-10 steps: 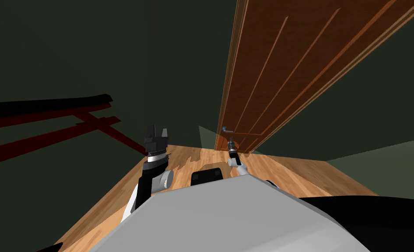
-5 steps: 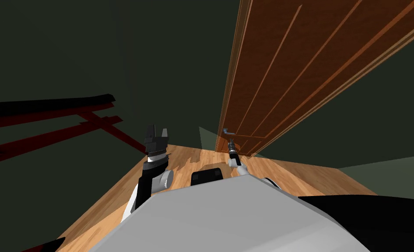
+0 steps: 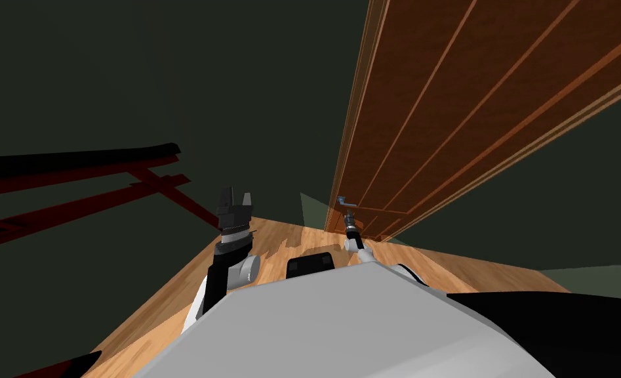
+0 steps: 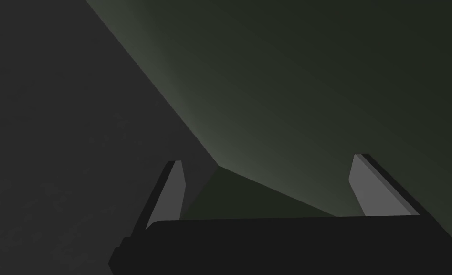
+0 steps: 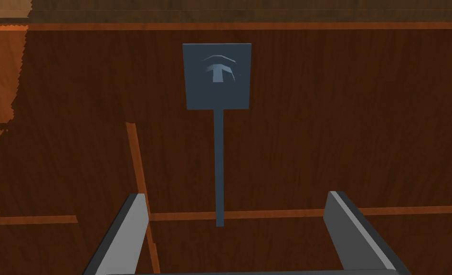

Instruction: Pull the door open

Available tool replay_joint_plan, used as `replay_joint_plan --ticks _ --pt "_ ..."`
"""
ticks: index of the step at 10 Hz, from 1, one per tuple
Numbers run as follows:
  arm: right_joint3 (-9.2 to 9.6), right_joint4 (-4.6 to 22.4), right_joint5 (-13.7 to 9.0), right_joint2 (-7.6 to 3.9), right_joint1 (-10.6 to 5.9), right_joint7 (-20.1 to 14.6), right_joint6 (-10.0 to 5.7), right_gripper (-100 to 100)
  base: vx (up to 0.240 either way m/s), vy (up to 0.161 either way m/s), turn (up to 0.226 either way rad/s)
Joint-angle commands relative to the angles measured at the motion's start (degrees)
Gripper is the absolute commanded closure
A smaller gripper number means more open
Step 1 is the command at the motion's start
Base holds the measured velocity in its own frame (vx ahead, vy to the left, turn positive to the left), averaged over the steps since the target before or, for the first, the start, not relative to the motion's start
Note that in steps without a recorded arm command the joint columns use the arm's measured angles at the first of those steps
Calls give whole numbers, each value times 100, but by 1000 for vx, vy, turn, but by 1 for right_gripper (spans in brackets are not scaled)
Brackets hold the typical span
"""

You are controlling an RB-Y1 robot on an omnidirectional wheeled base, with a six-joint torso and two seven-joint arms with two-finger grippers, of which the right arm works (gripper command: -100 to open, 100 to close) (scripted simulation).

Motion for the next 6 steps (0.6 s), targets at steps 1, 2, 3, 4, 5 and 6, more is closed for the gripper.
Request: replay_joint_plan --ticks 1,2,3,4,5,6 --pt "-19 -188 -15 -39 143 -34 40 -100 152 9 46" --pt "-56 -150 -50 -169 211 -160 3 -100 157 21 102" --pt "-56 -150 -50 -169 211 -160 3 -100 125 11 83" --pt "-94 -111 -86 -304 281 -290 -36 -100 144 -5 150" --pt "-94 -111 -86 -304 281 -290 -36 -100 123 -15 56" --pt "-94 -111 -86 -304 281 -290 -36 -100 50 -10 -22"
